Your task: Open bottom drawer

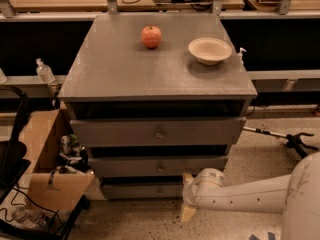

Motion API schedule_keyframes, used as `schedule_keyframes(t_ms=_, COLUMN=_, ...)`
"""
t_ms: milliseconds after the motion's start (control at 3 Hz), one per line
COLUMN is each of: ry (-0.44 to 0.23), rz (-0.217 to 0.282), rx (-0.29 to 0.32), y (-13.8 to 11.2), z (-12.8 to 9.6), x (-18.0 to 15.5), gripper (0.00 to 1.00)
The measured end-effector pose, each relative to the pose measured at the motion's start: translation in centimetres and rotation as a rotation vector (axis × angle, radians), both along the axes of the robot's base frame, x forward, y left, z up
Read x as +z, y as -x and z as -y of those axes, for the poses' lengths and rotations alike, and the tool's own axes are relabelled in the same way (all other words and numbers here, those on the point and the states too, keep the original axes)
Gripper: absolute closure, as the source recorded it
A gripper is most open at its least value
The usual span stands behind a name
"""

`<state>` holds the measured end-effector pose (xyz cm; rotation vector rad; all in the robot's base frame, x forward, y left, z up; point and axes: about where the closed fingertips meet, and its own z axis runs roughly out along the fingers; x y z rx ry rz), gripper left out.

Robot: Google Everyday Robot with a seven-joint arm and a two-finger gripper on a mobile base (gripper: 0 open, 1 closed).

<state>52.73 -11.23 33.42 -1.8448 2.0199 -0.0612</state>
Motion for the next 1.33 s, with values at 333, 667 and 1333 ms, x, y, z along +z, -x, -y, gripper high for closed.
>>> schedule_keyframes(t_ms=333, ry=0.02, rz=-0.029, rx=0.065, y=0.1, z=-2.6, x=-4.4, gripper=0.0)
schedule_keyframes(t_ms=667, ry=0.056, rz=-0.041, rx=0.136, y=0.0, z=-4.5, x=-8.4, gripper=0.0)
schedule_keyframes(t_ms=1333, ry=0.162, rz=-0.046, rx=0.198, y=-2.3, z=-4.9, x=-13.8, gripper=0.0)
